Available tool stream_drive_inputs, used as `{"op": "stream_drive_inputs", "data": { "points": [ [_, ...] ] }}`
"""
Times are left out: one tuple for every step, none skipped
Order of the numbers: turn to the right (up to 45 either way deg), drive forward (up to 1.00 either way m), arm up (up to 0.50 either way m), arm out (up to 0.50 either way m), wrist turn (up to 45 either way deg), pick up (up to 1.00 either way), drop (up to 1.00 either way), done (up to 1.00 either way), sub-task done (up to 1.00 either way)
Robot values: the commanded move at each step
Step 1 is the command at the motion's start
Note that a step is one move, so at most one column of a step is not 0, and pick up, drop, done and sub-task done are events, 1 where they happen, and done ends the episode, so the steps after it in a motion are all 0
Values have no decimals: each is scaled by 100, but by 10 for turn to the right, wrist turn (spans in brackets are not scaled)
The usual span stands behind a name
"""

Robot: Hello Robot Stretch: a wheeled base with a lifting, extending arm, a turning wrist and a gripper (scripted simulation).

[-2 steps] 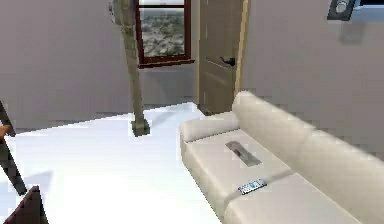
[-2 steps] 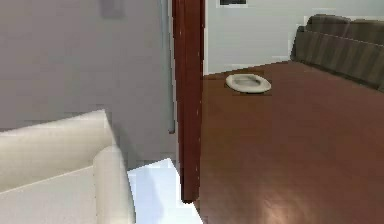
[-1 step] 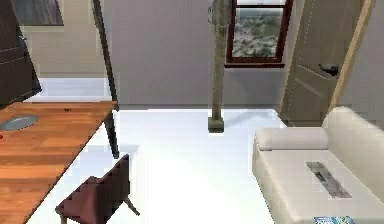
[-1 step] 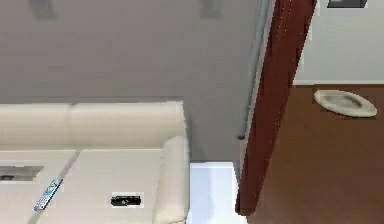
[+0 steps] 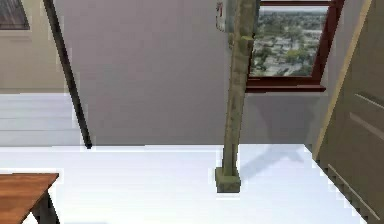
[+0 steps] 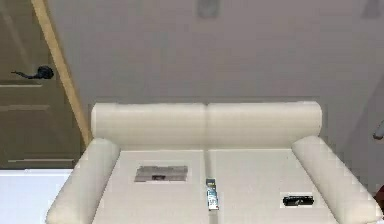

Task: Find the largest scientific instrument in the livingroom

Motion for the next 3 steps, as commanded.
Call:
{"op": "stream_drive_inputs", "data": {
  "points": [
    [-60,0,0,0,0,0,0,0,0],
    [0,30,0,0,0,0,0,0,0],
    [-90,0,0,0,0,0,0,0,0]
  ]
}}
